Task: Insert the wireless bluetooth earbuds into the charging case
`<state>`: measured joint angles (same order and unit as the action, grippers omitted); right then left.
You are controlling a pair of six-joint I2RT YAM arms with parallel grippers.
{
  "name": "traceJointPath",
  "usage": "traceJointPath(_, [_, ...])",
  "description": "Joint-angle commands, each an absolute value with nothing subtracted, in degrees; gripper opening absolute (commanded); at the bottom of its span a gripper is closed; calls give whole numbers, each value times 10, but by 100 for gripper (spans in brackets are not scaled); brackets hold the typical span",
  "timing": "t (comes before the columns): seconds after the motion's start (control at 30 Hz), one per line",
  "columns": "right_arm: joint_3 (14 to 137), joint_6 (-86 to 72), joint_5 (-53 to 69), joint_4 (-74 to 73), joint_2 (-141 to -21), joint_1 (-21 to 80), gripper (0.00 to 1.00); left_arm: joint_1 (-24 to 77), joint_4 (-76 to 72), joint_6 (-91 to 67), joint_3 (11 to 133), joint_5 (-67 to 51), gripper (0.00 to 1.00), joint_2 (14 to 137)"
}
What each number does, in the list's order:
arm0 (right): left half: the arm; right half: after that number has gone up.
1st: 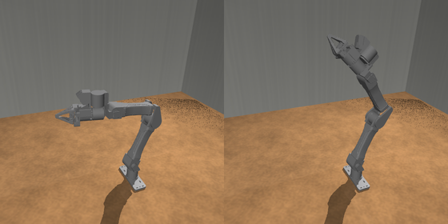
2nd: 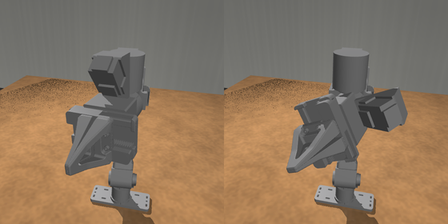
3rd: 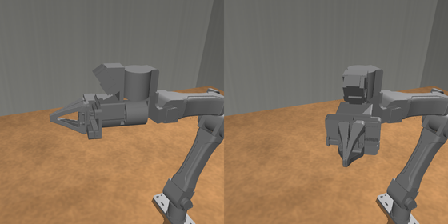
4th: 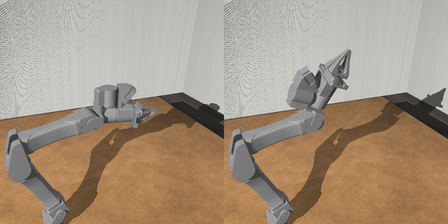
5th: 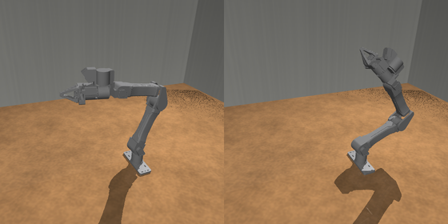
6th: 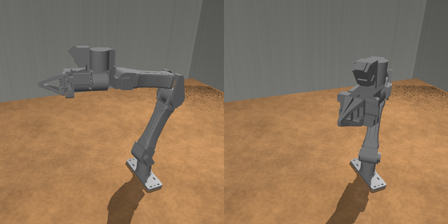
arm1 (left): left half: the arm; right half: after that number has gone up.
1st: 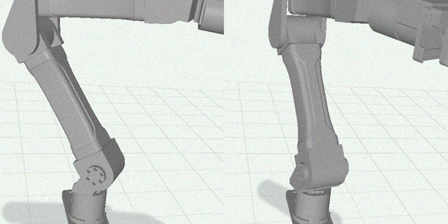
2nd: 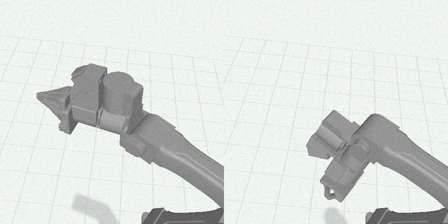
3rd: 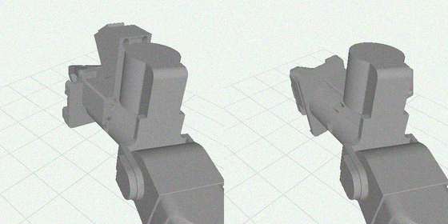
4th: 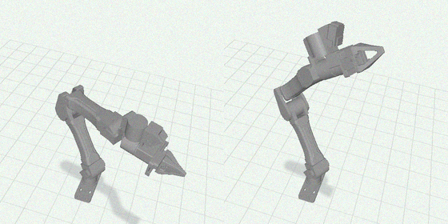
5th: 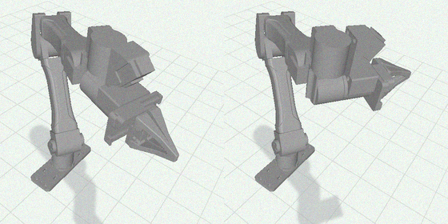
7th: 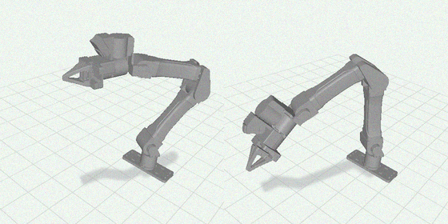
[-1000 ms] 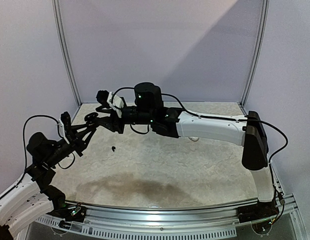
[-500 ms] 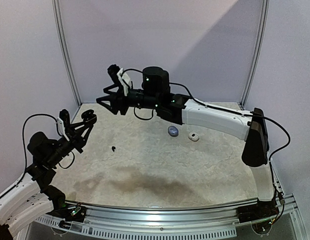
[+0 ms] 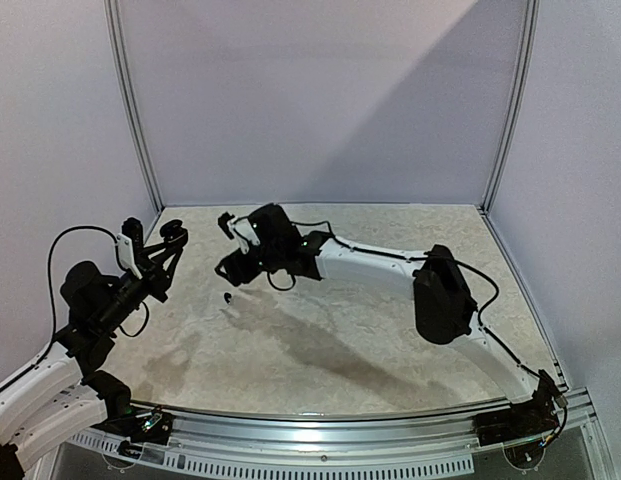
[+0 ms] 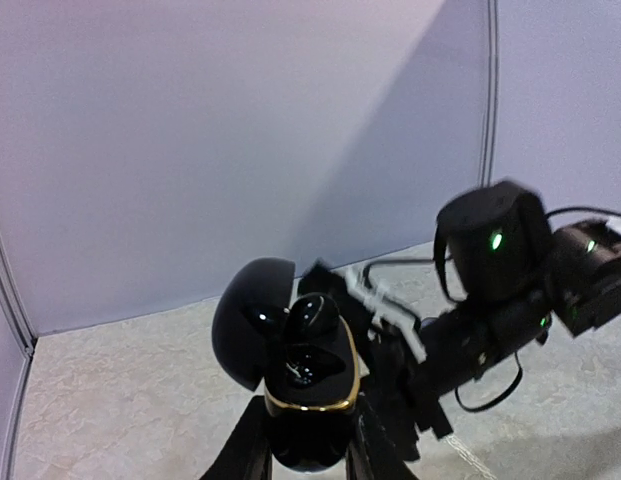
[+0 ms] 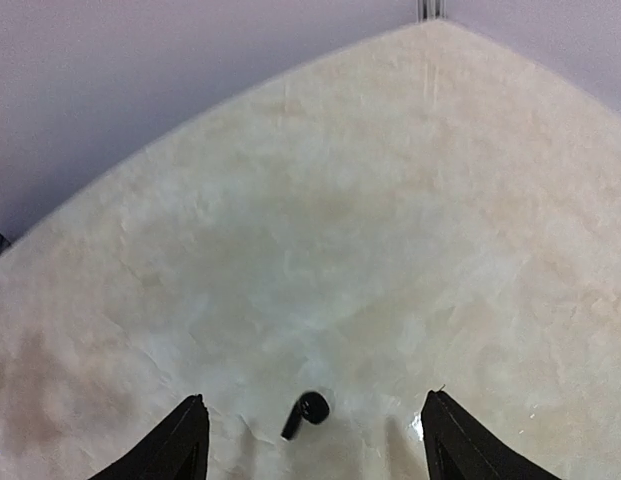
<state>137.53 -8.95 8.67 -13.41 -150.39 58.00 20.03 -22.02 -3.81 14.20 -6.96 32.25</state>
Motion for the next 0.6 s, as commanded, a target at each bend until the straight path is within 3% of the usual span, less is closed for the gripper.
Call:
traceJointPath(0.0, [1379,-76,90,-122,-1543,583,75,188,-228,-21,142,-70,0,321])
traceJointPath(0.13, [1405,-42,82,-122,-1576,583,79,186,-233,-17,139,-79,0,319])
traceJointPath(0.57, [1491,-61,66,-146,-1633,591,74,185,-249,-16,134,-97,0,323])
